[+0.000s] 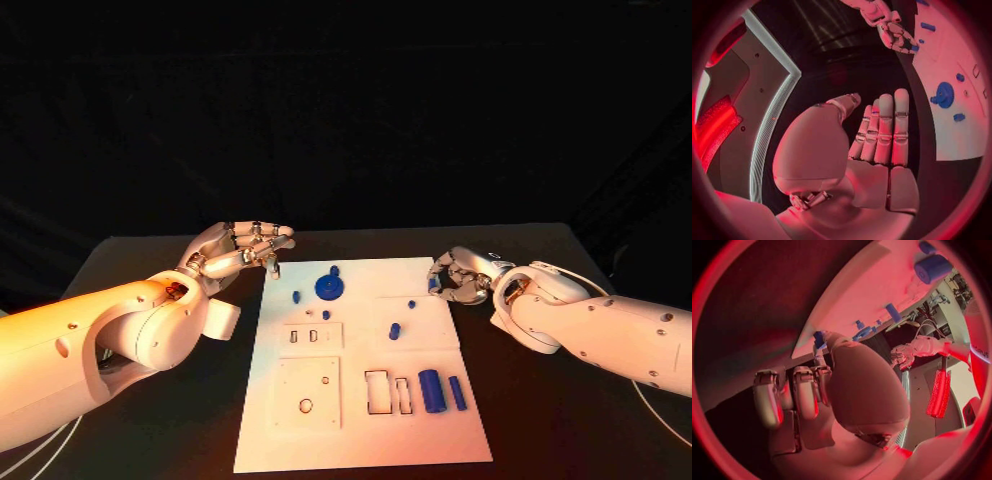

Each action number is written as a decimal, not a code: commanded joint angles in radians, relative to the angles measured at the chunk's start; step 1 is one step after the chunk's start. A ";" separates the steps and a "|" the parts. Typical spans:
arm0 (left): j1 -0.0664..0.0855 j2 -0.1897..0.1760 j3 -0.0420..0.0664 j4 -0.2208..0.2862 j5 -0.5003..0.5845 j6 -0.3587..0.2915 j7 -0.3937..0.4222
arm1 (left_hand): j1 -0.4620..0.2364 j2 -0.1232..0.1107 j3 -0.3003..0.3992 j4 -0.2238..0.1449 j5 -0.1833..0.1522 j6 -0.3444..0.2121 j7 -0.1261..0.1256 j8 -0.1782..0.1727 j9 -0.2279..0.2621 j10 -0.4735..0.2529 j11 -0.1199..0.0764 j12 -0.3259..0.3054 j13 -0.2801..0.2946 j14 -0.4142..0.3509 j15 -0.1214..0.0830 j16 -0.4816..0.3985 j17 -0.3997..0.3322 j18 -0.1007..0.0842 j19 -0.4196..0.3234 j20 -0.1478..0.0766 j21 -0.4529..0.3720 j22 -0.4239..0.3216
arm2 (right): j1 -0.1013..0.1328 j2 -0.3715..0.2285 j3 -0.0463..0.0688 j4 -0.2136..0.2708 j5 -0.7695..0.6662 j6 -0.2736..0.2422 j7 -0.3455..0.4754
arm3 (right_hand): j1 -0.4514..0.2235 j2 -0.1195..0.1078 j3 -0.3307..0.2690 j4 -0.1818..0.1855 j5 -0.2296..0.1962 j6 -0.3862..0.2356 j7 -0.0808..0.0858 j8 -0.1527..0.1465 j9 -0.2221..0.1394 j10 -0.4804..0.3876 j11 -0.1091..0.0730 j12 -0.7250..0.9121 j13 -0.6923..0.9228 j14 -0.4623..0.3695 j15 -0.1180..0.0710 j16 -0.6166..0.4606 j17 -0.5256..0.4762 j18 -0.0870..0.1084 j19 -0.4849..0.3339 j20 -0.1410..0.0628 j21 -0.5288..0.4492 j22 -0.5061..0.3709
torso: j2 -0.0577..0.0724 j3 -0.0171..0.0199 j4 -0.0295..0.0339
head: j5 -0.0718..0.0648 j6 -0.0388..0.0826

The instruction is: Assemble the parts on the task board

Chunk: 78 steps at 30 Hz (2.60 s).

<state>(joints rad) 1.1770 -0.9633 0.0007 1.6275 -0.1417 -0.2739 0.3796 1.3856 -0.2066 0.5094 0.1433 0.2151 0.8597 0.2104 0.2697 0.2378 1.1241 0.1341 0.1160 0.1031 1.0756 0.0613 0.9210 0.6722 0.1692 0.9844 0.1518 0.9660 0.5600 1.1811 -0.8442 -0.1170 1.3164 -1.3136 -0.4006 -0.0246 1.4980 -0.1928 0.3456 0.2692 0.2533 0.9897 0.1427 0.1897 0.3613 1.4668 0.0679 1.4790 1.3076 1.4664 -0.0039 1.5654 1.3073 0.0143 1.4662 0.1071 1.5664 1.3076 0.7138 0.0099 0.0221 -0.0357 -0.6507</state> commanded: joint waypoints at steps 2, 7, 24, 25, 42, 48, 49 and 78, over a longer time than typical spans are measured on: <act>0.001 0.001 0.001 0.002 -0.001 0.014 0.006 | -0.003 0.005 0.006 0.001 -0.005 -0.008 -0.001 0.001 0.001 -0.007 0.002 0.001 0.001 -0.006 -0.002 0.003 -0.001 0.015 -0.005 0.000 0.002 0.001 | -0.003 0.001 -0.002 0.011 -0.024 -0.025 -0.029 | 0.001 0.010 0.010 -0.002 0.001 0.007 -0.002 0.006 0.003 0.035 -0.009 0.004 0.190 0.104 -0.005 0.005 0.264 -0.014 0.105 -0.007 0.004 0.263 | 0.000 0.0005 -0.0001 | 0.000 -0.002; 0.001 0.002 0.001 0.000 -0.001 0.014 0.006 | -0.003 0.005 0.006 0.001 -0.005 -0.008 -0.001 0.001 0.001 -0.007 0.002 0.001 0.001 -0.006 -0.002 0.003 -0.001 0.015 -0.005 0.000 0.002 0.001 | -0.002 -0.011 -0.001 0.046 -0.019 -0.066 -0.087 | 0.000 0.016 0.023 -0.008 0.014 0.011 -0.005 0.010 0.005 0.040 -0.012 0.009 0.195 0.104 -0.008 0.005 0.264 -0.014 0.105 -0.010 0.004 0.263 | -0.001 -0.0001 0.0008 | 0.001 -0.003; 0.001 0.011 0.001 -0.012 0.000 0.014 0.004 | -0.003 0.005 0.007 0.000 -0.004 -0.008 -0.001 0.001 0.002 -0.006 0.002 0.002 0.002 -0.006 -0.002 0.004 -0.002 0.015 -0.006 0.001 0.004 0.002 | 0.054 0.006 0.004 0.244 -0.041 -0.102 -0.268 | 0.003 0.023 0.044 -0.025 0.023 0.018 -0.009 0.016 0.009 0.045 -0.016 0.013 0.199 0.104 -0.012 0.005 0.264 -0.014 0.105 -0.014 0.004 0.263 | -0.005 -0.0021 -0.0026 | 0.031 -0.018; 0.001 0.012 0.001 -0.013 -0.001 0.014 0.003 | -0.003 0.005 0.007 0.000 -0.004 -0.008 -0.001 0.001 0.002 -0.006 0.002 0.002 0.002 -0.006 -0.002 0.004 -0.002 0.015 -0.006 0.001 0.004 0.002 | 0.055 0.014 0.004 0.252 -0.046 -0.101 -0.279 | 0.003 0.023 0.044 -0.025 0.023 0.018 -0.009 0.016 0.009 0.045 -0.016 0.013 0.199 0.104 -0.012 0.005 0.264 -0.014 0.105 -0.014 0.004 0.263 | -0.005 -0.0024 -0.0025 | 0.034 -0.020; 0.001 0.040 0.001 -0.053 -0.021 -0.011 -0.016 | -0.028 -0.004 -0.004 0.009 -0.006 -0.005 -0.004 0.005 0.006 0.000 0.000 0.007 0.005 -0.004 -0.002 0.009 -0.004 0.016 -0.012 0.002 0.011 0.005 | 0.015 0.228 -0.009 0.304 -0.155 -0.095 -0.421 | -0.004 0.022 0.070 -0.037 -0.010 0.017 -0.010 0.018 0.011 0.043 -0.018 0.009 0.195 0.104 -0.014 0.005 0.263 -0.014 0.105 -0.017 0.004 0.263 | -0.015 -0.0095 0.0047 | 0.073 -0.043; 0.001 0.043 0.000 -0.055 -0.022 -0.014 -0.017 | -0.027 -0.003 -0.003 0.009 -0.005 -0.004 -0.005 0.005 0.006 0.001 0.000 0.007 0.005 -0.004 -0.003 0.010 -0.005 0.016 -0.012 0.002 0.012 0.005 | -0.011 0.280 -0.014 0.280 -0.178 -0.070 -0.441 | -0.007 0.020 0.073 -0.038 -0.012 0.017 -0.010 0.019 0.012 0.044 -0.018 0.010 0.196 0.104 -0.014 0.005 0.263 -0.014 0.105 -0.017 0.004 0.263 | -0.013 -0.0079 0.0037 | 0.087 -0.050; 0.001 0.044 0.000 -0.055 -0.022 -0.014 -0.017 | -0.026 -0.003 -0.003 0.008 -0.005 -0.003 -0.005 0.006 0.006 0.001 -0.001 0.008 0.005 -0.004 -0.003 0.010 -0.005 0.016 -0.013 0.001 0.012 0.006 | -0.015 0.286 -0.015 0.276 -0.180 -0.065 -0.444 | -0.007 0.020 0.073 -0.038 -0.012 0.017 -0.010 0.019 0.012 0.044 -0.018 0.010 0.196 0.104 -0.014 0.005 0.263 -0.014 0.105 -0.017 0.004 0.263 | -0.013 -0.0077 0.0040 | 0.087 -0.051; 0.001 0.049 0.000 -0.059 -0.022 -0.009 -0.019 | -0.032 -0.004 -0.005 0.011 -0.006 -0.003 -0.005 0.006 0.007 0.002 0.000 0.008 0.006 -0.003 -0.003 0.011 -0.006 0.016 -0.013 0.001 0.014 0.006 | -0.065 0.335 -0.021 0.242 -0.204 -0.028 -0.488 | -0.037 0.005 0.084 -0.038 -0.010 0.019 -0.011 0.022 0.014 0.045 -0.019 0.010 0.197 0.104 -0.015 0.005 0.264 -0.014 0.105 -0.018 0.004 0.263 | -0.011 -0.0068 0.0038 | 0.089 -0.072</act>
<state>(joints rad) 1.1772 -0.9150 0.0003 1.5675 -0.1599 -0.2886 0.3571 1.3642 -0.2121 0.5049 0.1478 0.2116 0.8597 0.2104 0.2697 0.2436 1.1241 0.1341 0.1198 0.1074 1.0756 0.0613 0.9254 0.6676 0.1692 0.9774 0.1519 0.9750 0.5649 1.1192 -0.5107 -0.1368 1.5601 -1.4977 -0.4478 -0.5012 1.4682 -0.1894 0.4240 0.2315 0.2452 1.0025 0.1337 0.2087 0.3738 1.4669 0.0537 1.4896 1.3073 1.4665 -0.0111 1.5654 1.3074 0.0143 1.4662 0.0930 1.5664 1.3076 0.7027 0.0025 0.0261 0.0534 -0.7216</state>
